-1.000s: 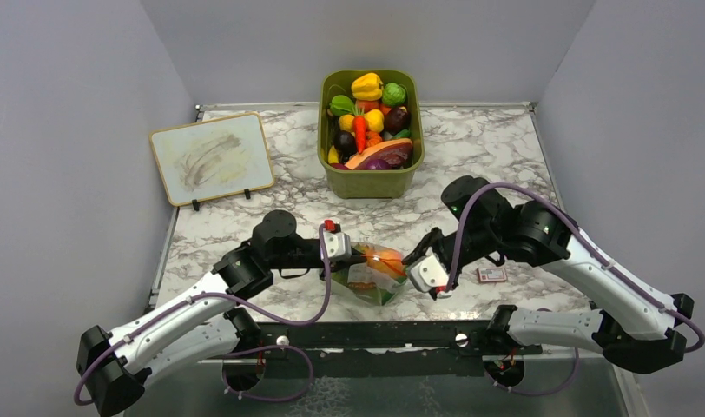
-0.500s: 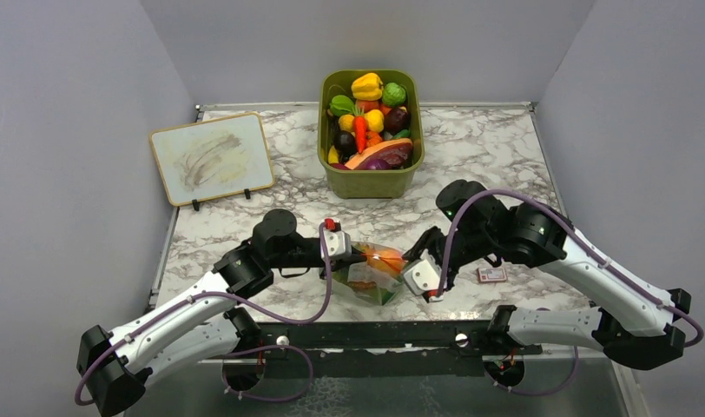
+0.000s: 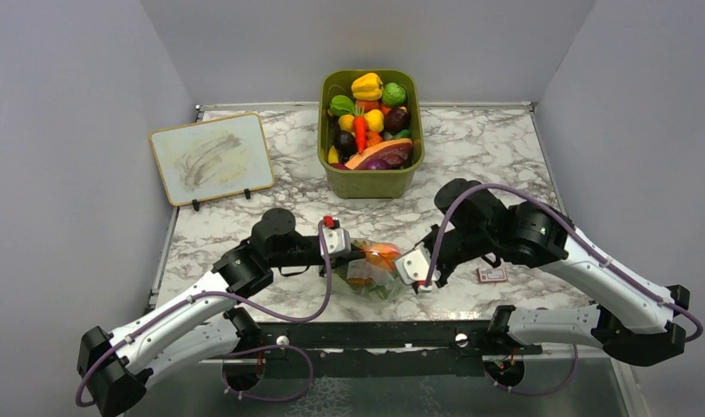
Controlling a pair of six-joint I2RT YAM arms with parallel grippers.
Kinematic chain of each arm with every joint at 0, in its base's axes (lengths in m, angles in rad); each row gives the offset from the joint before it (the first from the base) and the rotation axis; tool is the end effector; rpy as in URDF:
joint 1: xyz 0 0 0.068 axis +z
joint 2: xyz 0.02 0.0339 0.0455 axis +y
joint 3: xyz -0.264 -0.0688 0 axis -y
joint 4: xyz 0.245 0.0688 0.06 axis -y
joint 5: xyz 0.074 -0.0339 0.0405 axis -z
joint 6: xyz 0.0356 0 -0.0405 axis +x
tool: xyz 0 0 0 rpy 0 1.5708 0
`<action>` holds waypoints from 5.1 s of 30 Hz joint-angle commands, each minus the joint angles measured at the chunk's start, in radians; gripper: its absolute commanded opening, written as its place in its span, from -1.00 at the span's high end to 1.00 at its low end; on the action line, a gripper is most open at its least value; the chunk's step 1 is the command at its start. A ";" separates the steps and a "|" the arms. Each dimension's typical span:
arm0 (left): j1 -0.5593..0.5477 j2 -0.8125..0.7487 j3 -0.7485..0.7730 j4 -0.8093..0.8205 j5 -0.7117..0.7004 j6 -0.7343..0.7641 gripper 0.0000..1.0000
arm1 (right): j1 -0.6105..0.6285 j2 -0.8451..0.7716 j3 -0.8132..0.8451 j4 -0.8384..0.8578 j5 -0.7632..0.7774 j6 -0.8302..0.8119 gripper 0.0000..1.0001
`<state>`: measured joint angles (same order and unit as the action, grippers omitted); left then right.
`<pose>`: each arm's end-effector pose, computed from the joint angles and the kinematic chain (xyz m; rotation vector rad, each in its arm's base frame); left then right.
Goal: Place the food in the zip-top bag and seal the zipper
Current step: Adjust the zipper food storage bag at the center of the board.
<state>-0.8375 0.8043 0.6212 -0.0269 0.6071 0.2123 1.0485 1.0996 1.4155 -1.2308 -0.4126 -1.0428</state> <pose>0.1119 -0.1545 0.2965 1.2926 1.3246 -0.9813 0.0771 0.1626 0.3974 -2.2000 1.0738 0.5134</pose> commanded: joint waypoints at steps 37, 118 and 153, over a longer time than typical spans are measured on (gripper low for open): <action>0.005 -0.027 -0.029 0.140 -0.004 -0.112 1.00 | 0.121 -0.193 -0.143 0.366 0.239 0.865 0.47; 0.006 -0.033 -0.076 0.300 -0.213 -0.347 1.00 | 0.121 -0.346 -0.528 0.744 0.888 1.773 0.41; 0.014 -0.017 -0.023 0.345 -0.165 -0.506 1.00 | 0.122 -0.242 -0.616 0.788 0.847 1.647 0.87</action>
<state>-0.8242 0.8040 0.5343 0.2058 0.3759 -0.2684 1.1652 0.8337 0.7757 -0.3790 0.4088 0.6556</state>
